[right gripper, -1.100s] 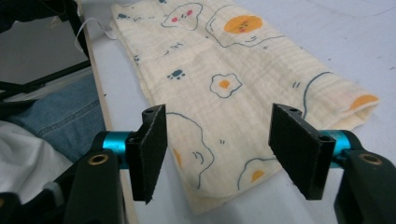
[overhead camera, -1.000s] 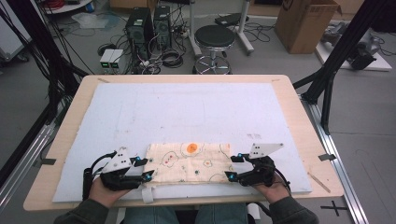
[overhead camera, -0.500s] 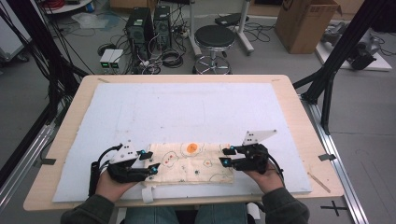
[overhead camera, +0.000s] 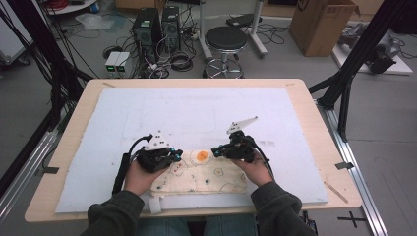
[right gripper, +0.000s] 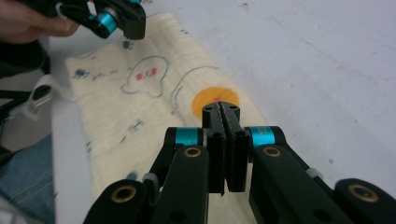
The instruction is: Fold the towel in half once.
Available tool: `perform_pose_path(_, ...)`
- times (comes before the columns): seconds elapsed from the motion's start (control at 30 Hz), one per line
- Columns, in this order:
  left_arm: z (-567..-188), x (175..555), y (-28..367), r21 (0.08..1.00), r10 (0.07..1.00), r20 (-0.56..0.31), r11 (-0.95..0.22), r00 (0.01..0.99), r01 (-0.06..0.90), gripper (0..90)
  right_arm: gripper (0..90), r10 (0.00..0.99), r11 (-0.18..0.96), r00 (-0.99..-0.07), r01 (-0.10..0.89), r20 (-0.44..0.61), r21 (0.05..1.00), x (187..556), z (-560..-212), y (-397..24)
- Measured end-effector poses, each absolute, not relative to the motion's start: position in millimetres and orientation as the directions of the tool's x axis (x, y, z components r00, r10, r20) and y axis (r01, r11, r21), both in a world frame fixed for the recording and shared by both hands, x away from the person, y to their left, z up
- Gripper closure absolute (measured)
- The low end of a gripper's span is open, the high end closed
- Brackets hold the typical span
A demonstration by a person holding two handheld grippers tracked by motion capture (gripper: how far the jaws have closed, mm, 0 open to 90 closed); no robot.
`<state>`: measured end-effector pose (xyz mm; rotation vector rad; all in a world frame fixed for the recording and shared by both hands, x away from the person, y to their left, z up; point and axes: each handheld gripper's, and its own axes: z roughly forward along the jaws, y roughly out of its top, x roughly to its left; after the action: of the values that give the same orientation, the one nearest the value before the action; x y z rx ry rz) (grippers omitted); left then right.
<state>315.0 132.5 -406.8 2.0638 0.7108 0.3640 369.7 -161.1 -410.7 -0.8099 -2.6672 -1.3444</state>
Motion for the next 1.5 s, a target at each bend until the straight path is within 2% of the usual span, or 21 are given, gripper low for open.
perform_pose_path(0.3,-427,335,130,0.773,0.668,0.003,-0.474,0.744,0.422,88.5,89.2,0.464,0.529,-0.836,0.526,0.292,0.666,389,-432,-140)
perform_pose_path(0.5,-439,340,135,0.743,0.681,0.025,-0.502,0.732,0.442,87.3,88.6,0.488,0.554,-0.829,0.537,0.274,0.636,389,-436,-143)
perform_pose_path(0.77,-439,338,138,0.743,0.681,0.028,-0.504,0.732,0.441,86.1,86.9,0.515,0.531,-0.81,0.558,0.281,0.637,384,-437,-166)
perform_pose_path(1.2,-439,338,142,0.745,0.678,0.02,-0.501,0.735,0.441,84.7,85.8,0.579,0.45,-0.759,0.603,0.299,0.659,375,-441,-230)
perform_pose_path(1.5,-439,337,142,0.745,0.68,0.023,-0.501,0.733,0.441,84.7,85.0,0.59,0.426,-0.753,0.598,0.292,0.679,371,-441,-242)
